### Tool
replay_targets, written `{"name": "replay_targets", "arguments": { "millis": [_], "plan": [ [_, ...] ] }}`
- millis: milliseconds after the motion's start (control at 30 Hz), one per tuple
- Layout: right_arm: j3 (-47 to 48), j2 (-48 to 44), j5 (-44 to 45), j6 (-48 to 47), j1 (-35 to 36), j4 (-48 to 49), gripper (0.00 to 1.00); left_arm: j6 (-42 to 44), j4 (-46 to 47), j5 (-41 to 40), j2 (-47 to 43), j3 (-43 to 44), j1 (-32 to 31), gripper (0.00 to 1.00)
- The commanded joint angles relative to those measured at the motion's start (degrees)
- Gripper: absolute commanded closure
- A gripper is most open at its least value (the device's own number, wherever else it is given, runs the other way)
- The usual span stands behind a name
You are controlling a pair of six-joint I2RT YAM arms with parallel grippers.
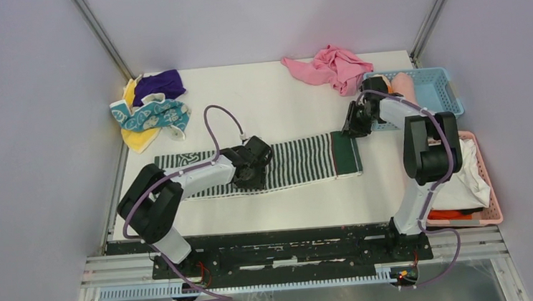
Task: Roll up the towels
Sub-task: Fold the towel at the center of the board.
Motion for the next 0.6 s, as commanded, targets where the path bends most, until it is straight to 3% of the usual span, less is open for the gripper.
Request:
{"name": "replay_targets", "arguments": {
  "millis": [0,333,567],
  "plan": [
    [1.23,-6.11,-0.04,-3.22,1.27,-0.74,0.57,0.02,-0.16,3.87,0.4,-0.24,0.18,0.38],
    [-10.37,-18.66,-2.53,-1.19,6.67,-5.17,0.55,-1.48,-1.09,2.68,-7.16,9.3,1.5,0.28],
    [-17.9,-19.66,2.28,-3.25,6.53,-6.68,0.53,-2.6,1.39,4.93,-3.27,6.78,10.18,0.27]
  ]
}}
